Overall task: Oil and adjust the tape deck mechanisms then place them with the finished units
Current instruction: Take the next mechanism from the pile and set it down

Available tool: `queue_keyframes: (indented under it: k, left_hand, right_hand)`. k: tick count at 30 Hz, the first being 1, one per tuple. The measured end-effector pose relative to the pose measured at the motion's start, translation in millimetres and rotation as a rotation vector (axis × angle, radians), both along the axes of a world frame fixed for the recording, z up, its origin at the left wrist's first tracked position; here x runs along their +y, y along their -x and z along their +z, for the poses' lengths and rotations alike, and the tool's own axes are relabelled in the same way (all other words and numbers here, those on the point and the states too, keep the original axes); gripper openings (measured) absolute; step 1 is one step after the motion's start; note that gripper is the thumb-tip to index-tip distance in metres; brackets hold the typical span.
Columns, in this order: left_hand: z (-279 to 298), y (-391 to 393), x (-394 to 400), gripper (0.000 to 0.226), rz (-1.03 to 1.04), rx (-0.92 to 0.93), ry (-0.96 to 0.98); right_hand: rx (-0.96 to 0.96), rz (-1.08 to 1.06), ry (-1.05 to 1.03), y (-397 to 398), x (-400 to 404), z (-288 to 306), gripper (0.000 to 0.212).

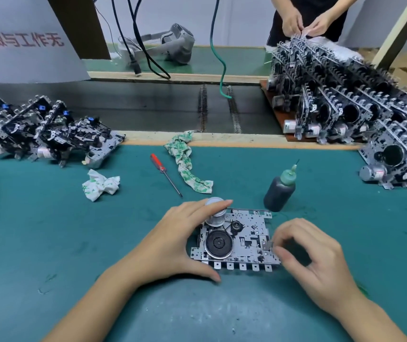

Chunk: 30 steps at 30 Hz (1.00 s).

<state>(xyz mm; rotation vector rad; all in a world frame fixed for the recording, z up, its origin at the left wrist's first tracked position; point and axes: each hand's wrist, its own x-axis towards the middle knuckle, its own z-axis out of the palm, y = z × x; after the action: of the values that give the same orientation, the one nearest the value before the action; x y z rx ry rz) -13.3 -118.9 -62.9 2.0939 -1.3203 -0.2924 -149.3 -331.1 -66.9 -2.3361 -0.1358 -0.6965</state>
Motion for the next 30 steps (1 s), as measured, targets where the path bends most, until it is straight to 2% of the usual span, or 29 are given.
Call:
queue_keyframes:
  k: [2, 10, 15, 20, 30]
  left_hand:
    - [-0.4, 0.4, -0.1, 0.106, 0.006, 0.001, -0.003]
    - [-0.3, 2.2, 0.4, 0.111, 0.011, 0.058, -0.011]
    - [-0.2, 7.5, -5.5, 0.101, 0.044, -0.005, 0.002]
    - [-1.6, 1.5, -1.3, 0.117, -0.006, 0.046, -0.018]
    - [-2.3, -0.1, 0.2, 0.115, -0.009, 0.087, 0.001]
  right_hand:
    - [0.014, -0.027, -0.013, -1.4, 1.8, -2.1, 0.031]
    - [0.034, -0.098, -0.053, -3.2, 1.0, -3.3, 0.030]
    - [0.056, -0.116, -0.055, -4.1, 0.8, -5.4, 0.029]
    - [0.061, -0.149, -0.082, -5.2, 0.5, -6.4, 0.028]
    - [0.093, -0.196, -0.131, -6.1, -2.1, -6.5, 0.019]
